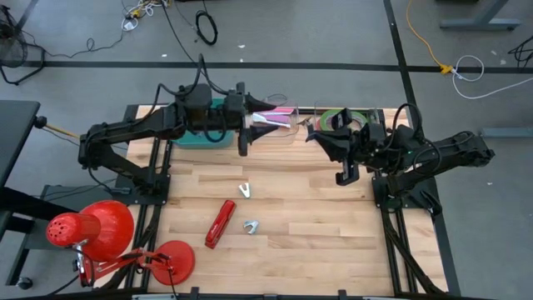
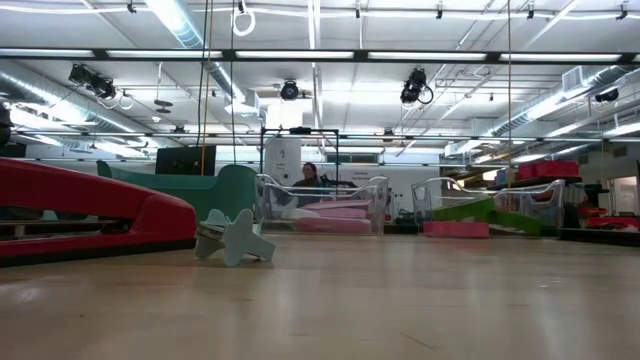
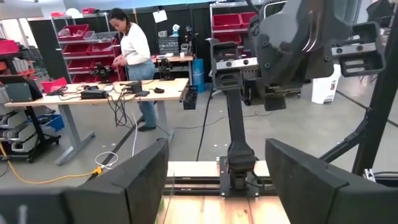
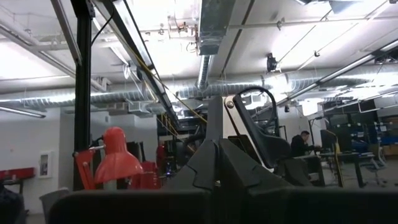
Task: Pick and place Stapler, Stapler remover, tape
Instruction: Put the black staple remover into the blue bin
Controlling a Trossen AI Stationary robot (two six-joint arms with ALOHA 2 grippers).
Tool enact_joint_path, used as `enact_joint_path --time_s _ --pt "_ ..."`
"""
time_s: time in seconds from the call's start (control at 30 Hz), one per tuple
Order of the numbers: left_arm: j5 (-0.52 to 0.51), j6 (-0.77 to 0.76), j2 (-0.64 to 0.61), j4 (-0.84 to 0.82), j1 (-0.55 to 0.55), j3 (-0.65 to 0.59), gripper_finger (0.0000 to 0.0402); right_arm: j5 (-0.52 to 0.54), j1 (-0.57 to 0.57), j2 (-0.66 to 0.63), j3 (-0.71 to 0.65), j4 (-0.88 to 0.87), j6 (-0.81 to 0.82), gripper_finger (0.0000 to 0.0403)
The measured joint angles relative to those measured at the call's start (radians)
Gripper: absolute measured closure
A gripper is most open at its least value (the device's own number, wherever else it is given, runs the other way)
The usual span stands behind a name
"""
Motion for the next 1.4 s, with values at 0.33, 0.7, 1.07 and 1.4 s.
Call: enact_joint_path --time_s 0.33,0.7,1.07,1.4 --pt "-0.049 0.060 -0.001 0.102 -0.040 0.000 0.0141 0.017 0.000 0.000 0.000 -0.025 0.002 0.0390" --pt "-0.050 0.061 -0.001 0.112 -0.046 0.000 0.0147 0.031 0.000 0.000 0.000 -0.040 0.003 0.0390" --pt "-0.054 0.056 0.053 0.053 -0.045 0.061 0.0148 0.059 0.000 0.000 0.000 -0.062 0.003 0.0390" --pt "-0.002 0.053 0.144 0.022 -0.046 0.158 0.0148 0.087 -0.004 0.000 0.000 -0.101 0.037 0.0390"
